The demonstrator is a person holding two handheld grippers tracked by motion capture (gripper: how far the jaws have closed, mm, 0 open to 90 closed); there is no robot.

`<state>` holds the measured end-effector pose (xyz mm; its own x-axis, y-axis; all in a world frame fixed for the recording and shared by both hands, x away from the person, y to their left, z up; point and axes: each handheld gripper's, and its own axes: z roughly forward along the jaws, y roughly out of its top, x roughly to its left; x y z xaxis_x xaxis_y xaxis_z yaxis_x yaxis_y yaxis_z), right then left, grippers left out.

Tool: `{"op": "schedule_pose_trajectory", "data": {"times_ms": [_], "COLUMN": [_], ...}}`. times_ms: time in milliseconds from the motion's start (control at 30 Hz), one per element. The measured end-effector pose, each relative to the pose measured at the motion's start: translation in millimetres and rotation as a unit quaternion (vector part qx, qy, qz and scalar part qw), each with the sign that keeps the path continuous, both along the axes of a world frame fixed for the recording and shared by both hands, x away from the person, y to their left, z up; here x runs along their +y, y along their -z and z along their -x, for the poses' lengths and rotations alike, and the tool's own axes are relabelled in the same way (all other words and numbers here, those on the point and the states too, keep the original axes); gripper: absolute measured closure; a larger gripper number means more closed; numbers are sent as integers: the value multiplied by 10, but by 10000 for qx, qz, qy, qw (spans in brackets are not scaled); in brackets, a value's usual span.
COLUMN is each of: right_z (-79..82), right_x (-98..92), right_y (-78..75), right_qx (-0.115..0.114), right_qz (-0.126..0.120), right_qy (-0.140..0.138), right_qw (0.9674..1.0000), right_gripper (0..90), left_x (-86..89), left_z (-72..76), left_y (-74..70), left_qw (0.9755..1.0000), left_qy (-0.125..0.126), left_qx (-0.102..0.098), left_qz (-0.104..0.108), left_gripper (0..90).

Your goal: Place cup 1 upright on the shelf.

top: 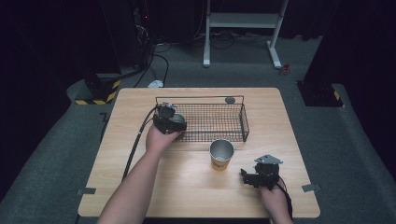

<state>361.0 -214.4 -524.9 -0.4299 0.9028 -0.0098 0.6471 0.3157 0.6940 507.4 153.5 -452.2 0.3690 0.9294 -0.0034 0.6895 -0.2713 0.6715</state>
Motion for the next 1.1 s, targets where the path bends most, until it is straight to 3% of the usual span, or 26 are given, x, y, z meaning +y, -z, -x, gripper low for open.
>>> {"op": "schedule_pose_trajectory", "data": {"times_ms": [533,1100], "right_z": [0,-1], "right_x": [0,-2], "right_y": [0,1], "right_qx": [0,-9], "right_qz": [1,7], "right_qy": [-1,-10], "right_qw": [10000,10000], "right_gripper": [81,81], "left_x": [0,-109], "left_z": [-4,-111], "left_y": [15,-27], "left_qw": [10000,9997], "left_qy": [1,-44], "left_qx": [-51,-169], "left_qz": [52,193], "left_gripper": [136,137]}}
